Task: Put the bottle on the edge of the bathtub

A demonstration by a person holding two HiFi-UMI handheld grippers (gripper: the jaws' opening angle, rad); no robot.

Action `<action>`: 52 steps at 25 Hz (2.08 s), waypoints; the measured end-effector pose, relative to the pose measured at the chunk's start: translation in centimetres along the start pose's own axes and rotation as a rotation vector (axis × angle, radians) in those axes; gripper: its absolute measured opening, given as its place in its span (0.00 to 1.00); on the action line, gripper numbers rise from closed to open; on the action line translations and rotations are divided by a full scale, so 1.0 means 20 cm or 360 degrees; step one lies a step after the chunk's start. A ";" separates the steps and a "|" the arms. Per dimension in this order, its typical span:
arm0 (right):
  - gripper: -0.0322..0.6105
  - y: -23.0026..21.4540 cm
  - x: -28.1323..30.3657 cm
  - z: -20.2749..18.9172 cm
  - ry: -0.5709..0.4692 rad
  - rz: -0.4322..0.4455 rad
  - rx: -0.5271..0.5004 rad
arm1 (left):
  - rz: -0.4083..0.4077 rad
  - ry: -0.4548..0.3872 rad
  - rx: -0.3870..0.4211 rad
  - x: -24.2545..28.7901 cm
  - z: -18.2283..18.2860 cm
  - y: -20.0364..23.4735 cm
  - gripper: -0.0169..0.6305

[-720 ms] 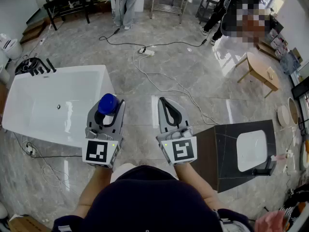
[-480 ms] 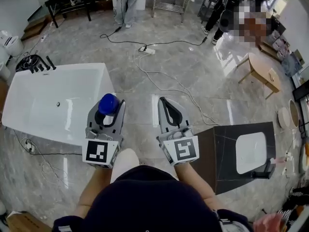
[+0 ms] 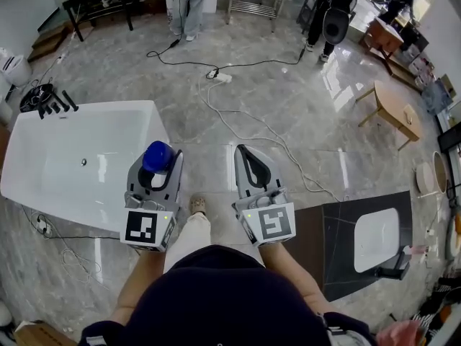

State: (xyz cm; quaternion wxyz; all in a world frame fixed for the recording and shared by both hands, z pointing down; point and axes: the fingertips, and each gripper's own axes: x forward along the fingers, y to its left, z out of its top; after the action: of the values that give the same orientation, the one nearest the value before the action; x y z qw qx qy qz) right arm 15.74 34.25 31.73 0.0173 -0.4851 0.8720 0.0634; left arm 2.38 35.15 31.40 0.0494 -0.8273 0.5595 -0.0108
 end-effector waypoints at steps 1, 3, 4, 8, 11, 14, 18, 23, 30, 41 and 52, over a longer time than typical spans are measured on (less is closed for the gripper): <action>0.05 -0.02 0.06 -0.01 -0.0003 -0.0005 -0.0003 | -0.0005 -0.0004 0.0004 0.05 0.00 0.03 0.26; 0.05 -0.07 0.18 -0.01 -0.0009 -0.0017 -0.0009 | -0.0015 -0.0010 0.0017 0.17 0.00 0.10 0.26; 0.05 -0.10 0.25 -0.01 -0.0009 -0.0025 -0.0008 | -0.0019 -0.0012 0.0020 0.23 0.01 0.14 0.26; 0.05 -0.22 0.49 0.02 -0.0016 -0.0059 -0.0016 | -0.0031 -0.0028 0.0013 0.47 0.03 0.30 0.26; 0.05 -0.31 0.64 0.02 -0.0016 -0.0084 -0.0012 | -0.0047 -0.0035 0.0012 0.62 0.04 0.38 0.26; 0.05 -0.37 0.75 0.01 -0.0012 -0.0103 -0.0007 | -0.0060 -0.0038 0.0019 0.74 0.05 0.43 0.26; 0.05 -0.42 0.84 -0.01 0.0001 -0.0124 0.0010 | -0.0072 -0.0035 0.0015 0.84 0.04 0.49 0.26; 0.05 -0.44 0.90 -0.04 0.0012 -0.0122 0.0015 | -0.0079 -0.0024 0.0007 0.90 0.02 0.51 0.26; 0.05 -0.41 0.91 -0.07 0.0049 -0.0113 0.0029 | -0.0070 -0.0011 -0.0008 0.89 0.00 0.54 0.26; 0.05 -0.37 0.94 -0.08 0.0064 -0.0114 0.0017 | -0.0072 -0.0010 -0.0028 0.88 -0.03 0.59 0.26; 0.05 -0.46 1.15 -0.14 0.0034 -0.0180 0.0014 | -0.0137 -0.0038 -0.0005 1.09 -0.08 0.69 0.26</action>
State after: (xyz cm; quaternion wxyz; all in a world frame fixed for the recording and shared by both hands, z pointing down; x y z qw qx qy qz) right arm 11.50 9.73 31.47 0.0137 -0.5341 0.8436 0.0532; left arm -2.34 9.69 30.79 0.0543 -0.8508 0.5227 -0.0021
